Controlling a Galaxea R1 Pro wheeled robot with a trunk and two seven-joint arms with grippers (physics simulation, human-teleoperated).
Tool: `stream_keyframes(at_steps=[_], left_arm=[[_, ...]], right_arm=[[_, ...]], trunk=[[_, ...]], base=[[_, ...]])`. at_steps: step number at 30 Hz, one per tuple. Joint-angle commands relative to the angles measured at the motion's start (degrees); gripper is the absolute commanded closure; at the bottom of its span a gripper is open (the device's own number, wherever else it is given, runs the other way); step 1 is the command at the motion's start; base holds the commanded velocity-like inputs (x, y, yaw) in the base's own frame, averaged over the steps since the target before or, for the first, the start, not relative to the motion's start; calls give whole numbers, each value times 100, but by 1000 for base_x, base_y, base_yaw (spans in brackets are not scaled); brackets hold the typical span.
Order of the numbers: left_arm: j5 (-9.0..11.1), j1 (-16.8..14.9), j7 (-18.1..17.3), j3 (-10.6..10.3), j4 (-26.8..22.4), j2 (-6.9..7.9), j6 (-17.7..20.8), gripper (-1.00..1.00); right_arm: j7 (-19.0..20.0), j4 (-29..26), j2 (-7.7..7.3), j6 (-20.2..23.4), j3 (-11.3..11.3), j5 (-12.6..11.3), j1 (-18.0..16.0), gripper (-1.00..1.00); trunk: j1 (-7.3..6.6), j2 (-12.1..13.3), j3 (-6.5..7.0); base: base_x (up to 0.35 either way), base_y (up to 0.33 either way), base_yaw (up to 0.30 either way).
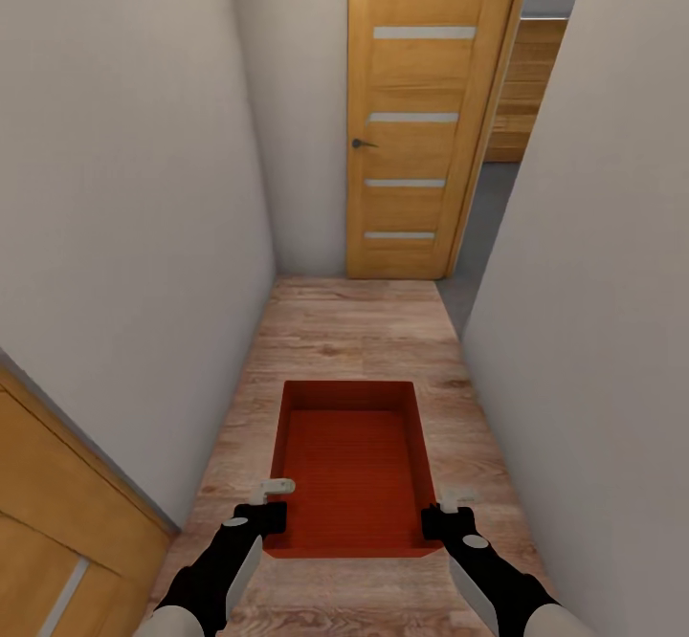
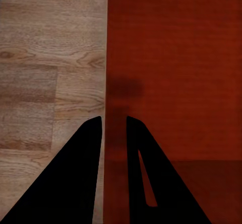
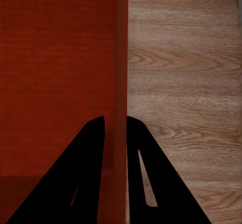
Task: Move the two storage containers from the living room to the garage. In the garage, place one container on the floor and stack the other container on top of it (either order is fine).
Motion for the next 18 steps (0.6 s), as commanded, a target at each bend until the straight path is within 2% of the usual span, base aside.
stream_keyframes(at_steps=[1,18], left_arm=[[31,-6,-471,5,-23,4,31,100],[31,-6,-471,7,-23,4,31,100]], right_arm=[[-12,153,-155,-9,82,-96,-3,100],[-12,153,-154,-9,82,-96,-3,100]], trunk=[[3,-4,-5],[3,-4,-5]], base=[[233,0,0],[234,0,0]])
